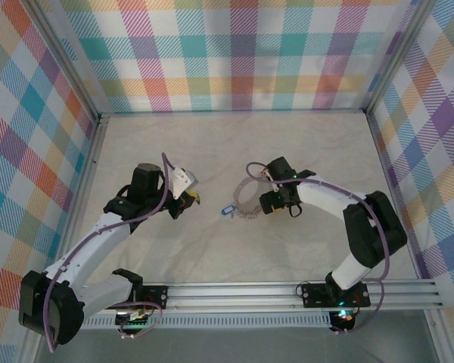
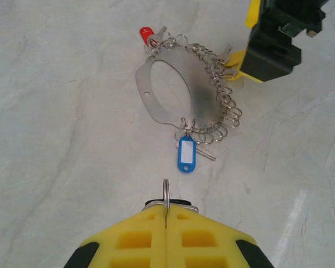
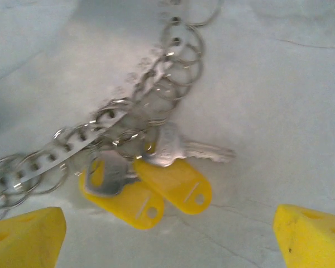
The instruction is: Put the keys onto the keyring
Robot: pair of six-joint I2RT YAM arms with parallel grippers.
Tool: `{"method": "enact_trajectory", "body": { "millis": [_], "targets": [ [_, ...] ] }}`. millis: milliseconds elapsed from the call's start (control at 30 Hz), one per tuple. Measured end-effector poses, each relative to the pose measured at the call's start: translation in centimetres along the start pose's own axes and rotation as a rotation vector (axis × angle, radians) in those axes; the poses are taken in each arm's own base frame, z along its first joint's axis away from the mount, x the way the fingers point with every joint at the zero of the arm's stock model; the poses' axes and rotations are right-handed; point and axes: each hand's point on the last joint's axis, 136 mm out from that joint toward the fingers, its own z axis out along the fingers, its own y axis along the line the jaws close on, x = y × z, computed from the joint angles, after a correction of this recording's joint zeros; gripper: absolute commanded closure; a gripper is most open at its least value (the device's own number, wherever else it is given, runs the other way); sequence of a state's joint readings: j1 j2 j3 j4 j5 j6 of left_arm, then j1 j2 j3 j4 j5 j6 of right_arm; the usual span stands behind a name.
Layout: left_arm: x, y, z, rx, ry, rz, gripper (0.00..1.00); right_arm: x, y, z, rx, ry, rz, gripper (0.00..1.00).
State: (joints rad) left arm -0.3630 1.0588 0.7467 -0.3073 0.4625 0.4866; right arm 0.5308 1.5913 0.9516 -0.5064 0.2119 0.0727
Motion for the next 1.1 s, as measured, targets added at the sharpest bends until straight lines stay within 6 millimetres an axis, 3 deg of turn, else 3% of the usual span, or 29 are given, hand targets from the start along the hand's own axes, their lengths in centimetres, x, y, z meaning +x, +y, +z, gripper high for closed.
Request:
{"method": "enact_trajectory", "body": {
  "millis": [133,300,467,567,867,1100],
  "targets": [
    [0.0,0.0,0.0,0.000,0.000,0.000,1.00,0.1,1.3,-0.6,-0.088,-0.055,-0.125,0.12],
    [0.2,-0.1,0.1,0.002,0.003,-0.002,1.00,-1.7,2.4,-2.4,-0.243,-0.158,-0.189,0.37],
    [0.1,-0.3,0.1,0.016,-0.002,-0.002,1.00,-4.2,2.6,-3.1,-0.365,-0.156,-0.135,0.62],
    [0.1,-0.4,0.1,0.019,-0.003,-0.002,1.00,-5.1,2.8,-2.1,-0.406,-0.123,-0.100,0.61],
    [0.7,-0.6,0.3,0.031,0.008,-0.009,1.00,-2.6,4.0,0.6,-0.470,0.033,0.009,0.50],
    [0.8,-0.6,0.3,0.032,0.009,-0.010,1.00,-2.3,4.2,0.7,-0.480,0.049,0.030,0.44]
  ]
}}
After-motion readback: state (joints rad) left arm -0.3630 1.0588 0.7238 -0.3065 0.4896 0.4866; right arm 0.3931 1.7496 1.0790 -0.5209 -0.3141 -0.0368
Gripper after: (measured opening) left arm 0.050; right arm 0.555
